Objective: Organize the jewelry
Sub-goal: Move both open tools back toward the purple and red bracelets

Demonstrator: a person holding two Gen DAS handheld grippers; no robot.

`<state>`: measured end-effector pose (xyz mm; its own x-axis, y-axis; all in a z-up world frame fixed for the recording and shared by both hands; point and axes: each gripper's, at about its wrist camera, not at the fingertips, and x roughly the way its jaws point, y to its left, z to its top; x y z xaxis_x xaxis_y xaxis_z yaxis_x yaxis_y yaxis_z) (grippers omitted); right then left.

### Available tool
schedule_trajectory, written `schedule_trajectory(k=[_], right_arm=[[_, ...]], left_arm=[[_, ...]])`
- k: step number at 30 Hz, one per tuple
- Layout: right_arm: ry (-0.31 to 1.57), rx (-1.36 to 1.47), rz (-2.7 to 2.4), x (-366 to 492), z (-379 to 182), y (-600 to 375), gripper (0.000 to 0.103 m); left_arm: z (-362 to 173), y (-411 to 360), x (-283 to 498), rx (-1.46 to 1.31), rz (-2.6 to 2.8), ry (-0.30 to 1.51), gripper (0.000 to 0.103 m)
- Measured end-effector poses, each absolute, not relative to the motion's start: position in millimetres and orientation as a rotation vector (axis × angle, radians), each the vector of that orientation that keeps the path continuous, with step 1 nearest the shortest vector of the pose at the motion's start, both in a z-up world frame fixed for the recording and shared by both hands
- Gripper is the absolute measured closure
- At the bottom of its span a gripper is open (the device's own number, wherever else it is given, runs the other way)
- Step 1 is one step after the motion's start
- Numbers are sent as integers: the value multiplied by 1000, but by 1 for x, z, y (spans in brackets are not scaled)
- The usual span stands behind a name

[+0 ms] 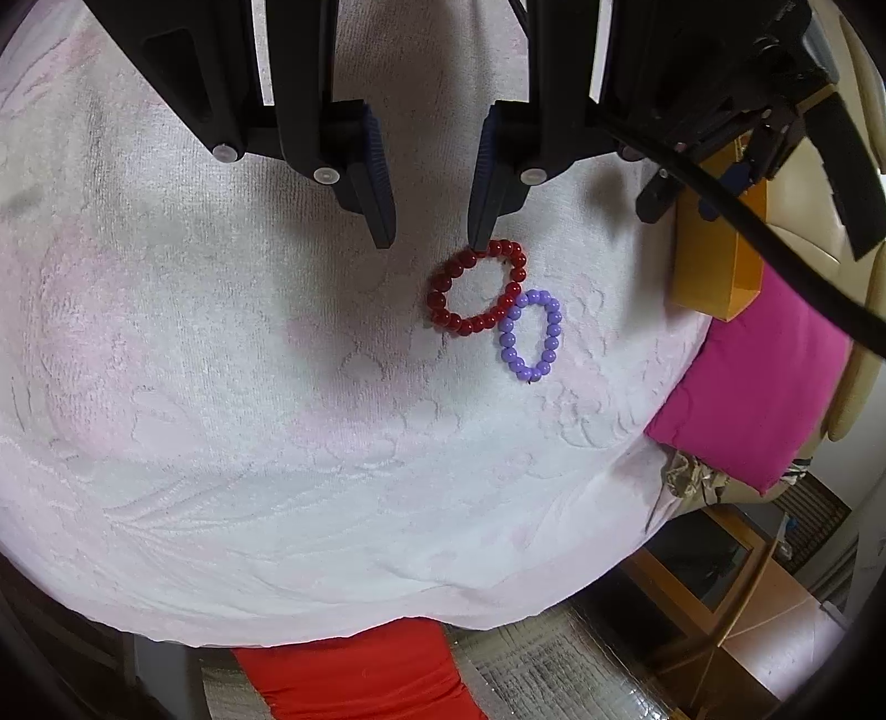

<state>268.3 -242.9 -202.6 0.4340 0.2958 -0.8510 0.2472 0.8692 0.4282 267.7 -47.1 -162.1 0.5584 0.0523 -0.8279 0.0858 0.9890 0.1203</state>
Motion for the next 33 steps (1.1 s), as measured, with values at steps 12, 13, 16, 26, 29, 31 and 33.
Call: schedule_trajectory(k=[12, 13, 16, 26, 29, 31, 33], right_arm=[[1135, 548, 32, 269, -202, -242, 73], [1135, 547, 32, 269, -202, -242, 73], [1135, 546, 30, 268, -202, -242, 73], [1139, 546, 33, 268, -203, -240, 73], [1141, 543, 34, 269, -203, -239, 73], [1138, 538, 33, 270, -203, -238, 73], [1138, 544, 30, 272, -203, -240, 73]], left_arm=[[-160, -47, 267, 155, -25, 973, 28], [-160, -47, 266, 156, -25, 973, 28], [-160, -48, 265, 157, -27, 972, 28], [-161, -49, 266, 152, -26, 977, 28], [-161, -48, 268, 145, -28, 982, 28], [-161, -47, 269, 138, -27, 987, 28], [-163, -45, 271, 132, -24, 994, 28]])
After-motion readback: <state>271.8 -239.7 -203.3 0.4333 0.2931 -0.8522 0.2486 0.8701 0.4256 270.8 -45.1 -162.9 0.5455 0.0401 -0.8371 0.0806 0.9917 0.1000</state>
